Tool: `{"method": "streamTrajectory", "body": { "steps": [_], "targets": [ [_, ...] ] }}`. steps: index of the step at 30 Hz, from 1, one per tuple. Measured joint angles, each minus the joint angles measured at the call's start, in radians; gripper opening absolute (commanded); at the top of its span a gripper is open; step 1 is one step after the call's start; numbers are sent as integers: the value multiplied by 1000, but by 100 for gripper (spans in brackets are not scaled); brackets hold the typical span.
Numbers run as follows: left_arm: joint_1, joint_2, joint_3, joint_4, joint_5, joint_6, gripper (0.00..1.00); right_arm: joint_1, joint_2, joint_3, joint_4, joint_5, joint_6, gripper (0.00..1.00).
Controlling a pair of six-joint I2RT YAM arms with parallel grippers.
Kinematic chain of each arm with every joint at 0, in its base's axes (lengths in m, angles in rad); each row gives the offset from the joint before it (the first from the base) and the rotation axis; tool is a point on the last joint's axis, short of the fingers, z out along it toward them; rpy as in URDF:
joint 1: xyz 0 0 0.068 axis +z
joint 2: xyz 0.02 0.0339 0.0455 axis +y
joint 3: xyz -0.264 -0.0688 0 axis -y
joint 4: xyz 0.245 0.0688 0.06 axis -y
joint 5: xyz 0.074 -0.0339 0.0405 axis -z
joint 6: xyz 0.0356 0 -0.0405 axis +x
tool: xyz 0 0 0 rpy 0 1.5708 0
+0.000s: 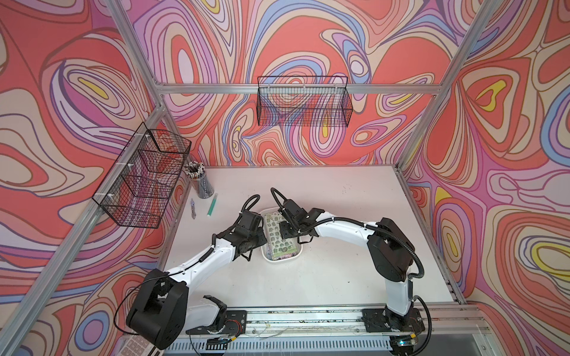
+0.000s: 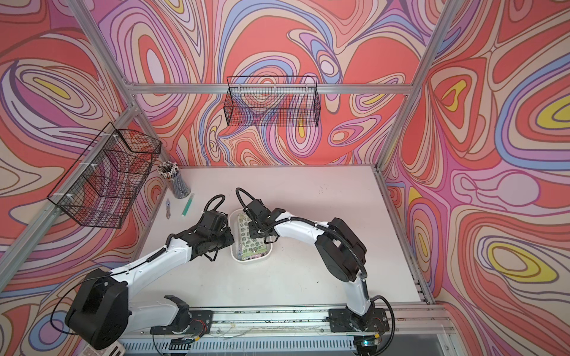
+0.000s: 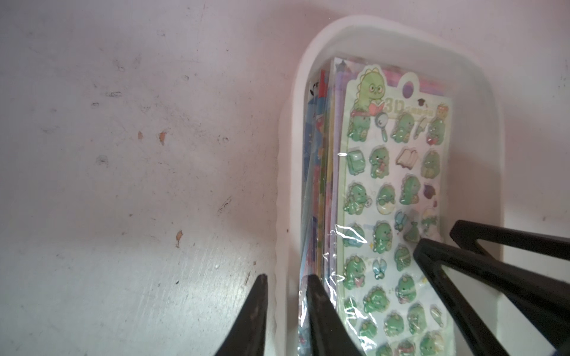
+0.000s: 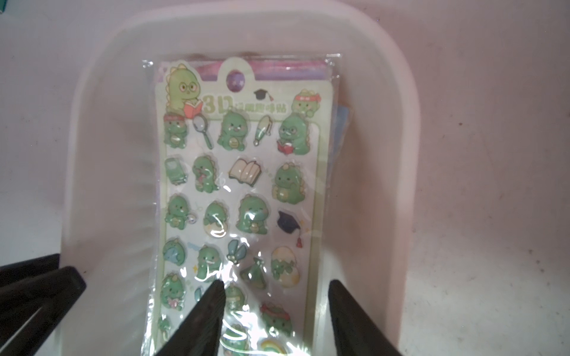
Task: Take the stickers out of the storage box
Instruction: Pick up the sticker from the storage box.
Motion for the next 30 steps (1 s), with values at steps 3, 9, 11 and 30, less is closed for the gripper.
{"method": "streamTrajectory", "body": {
  "steps": [3,9,11,30],
  "targets": [
    [0,0,0,2,0,0,27,0,12,1,8,-5,6,53],
    [0,0,0,8,0,0,27,1,34,13,17,-11,12,49],
    [0,0,-1,12,0,0,26,1,36,13,21,-14,14,47],
    [0,14,-2,28,0,0,26,0,36,15,23,-4,29,8]
  ]
}}
